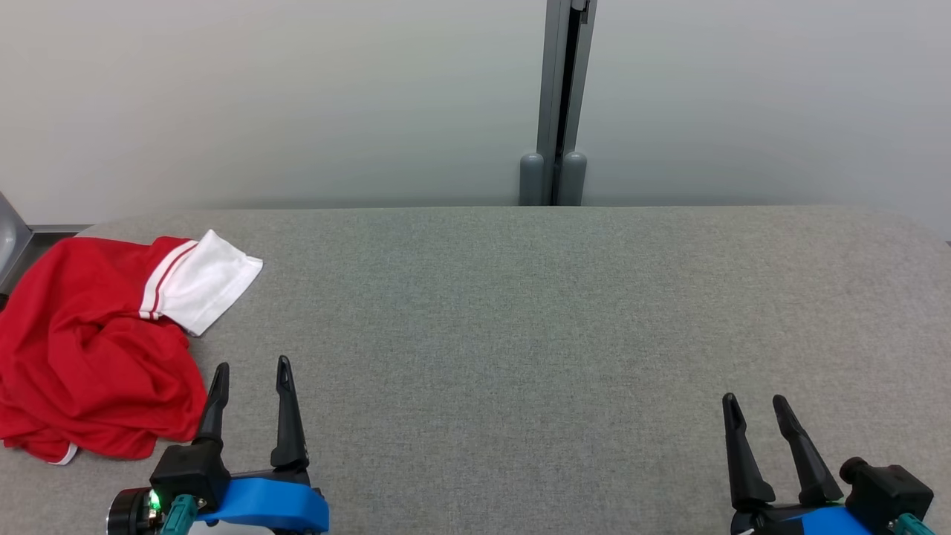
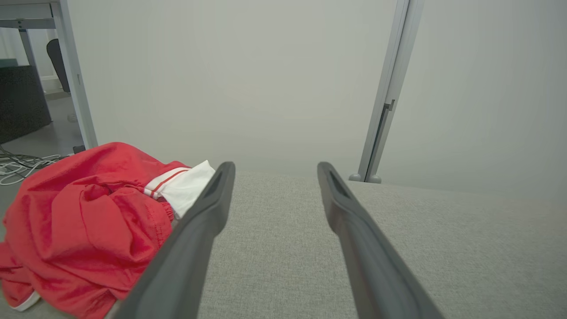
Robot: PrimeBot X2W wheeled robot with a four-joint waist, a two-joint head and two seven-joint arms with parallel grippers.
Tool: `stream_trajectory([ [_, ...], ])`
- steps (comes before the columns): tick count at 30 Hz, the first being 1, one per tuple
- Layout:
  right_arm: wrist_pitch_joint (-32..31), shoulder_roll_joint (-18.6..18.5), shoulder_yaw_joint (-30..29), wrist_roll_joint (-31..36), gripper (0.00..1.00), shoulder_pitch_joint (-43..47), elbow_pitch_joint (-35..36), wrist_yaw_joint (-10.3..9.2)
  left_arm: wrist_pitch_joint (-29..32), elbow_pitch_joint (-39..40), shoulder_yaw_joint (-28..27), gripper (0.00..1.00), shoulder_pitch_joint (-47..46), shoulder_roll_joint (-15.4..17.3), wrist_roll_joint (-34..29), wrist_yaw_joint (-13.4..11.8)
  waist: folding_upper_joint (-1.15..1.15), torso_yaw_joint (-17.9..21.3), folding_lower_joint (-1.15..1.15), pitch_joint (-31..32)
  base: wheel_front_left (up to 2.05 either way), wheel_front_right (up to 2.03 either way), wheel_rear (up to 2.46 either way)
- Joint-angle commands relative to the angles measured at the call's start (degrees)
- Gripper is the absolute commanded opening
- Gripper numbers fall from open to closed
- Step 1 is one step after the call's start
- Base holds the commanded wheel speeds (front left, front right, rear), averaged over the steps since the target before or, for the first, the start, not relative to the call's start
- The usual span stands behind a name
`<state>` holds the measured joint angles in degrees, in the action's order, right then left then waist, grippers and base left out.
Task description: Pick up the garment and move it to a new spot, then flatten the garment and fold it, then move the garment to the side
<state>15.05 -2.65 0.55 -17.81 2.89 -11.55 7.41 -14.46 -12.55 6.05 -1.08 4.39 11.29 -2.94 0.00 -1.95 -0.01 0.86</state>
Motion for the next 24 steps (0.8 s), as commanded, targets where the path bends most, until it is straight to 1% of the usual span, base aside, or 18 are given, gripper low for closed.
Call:
stream_trajectory([
  [1, 0.2, -0.4, 0.0, -0.1, 1.0, 0.1, -0.1, 0.15, 0.1, 0.0, -0.1, 1.0, 0.4, 0.1, 0.1, -0.2, 0.0, 0.0, 0.01, 0.0, 0.0, 0.0, 0.0],
  [16, 0.2, -0.4, 0.0, 0.4, 1.0, -0.3, -0.7, 0.15, 0.3, 0.2, 0.5, 1.0, 0.6, 0.8, 0.3, -1.0, 0.0, -0.3, 0.01, 0.2, 0.0, 0.0, 0.0],
  [22, 0.2, -0.4, 0.4, 0.6, 1.0, -0.2, -0.4, 0.15, 0.2, 0.1, 0.4, 1.0, 0.1, 1.3, 0.6, -1.1, 0.0, -1.7, 0.01, 0.3, 0.0, 0.0, 0.0],
  [24, 0.2, -0.4, 0.5, 0.8, 1.0, 0.0, -0.3, 0.15, 0.2, 0.3, 0.4, 1.0, 0.1, 1.4, 0.5, -1.5, 0.0, -2.5, 0.01, 0.3, 0.0, 0.0, 0.0],
])
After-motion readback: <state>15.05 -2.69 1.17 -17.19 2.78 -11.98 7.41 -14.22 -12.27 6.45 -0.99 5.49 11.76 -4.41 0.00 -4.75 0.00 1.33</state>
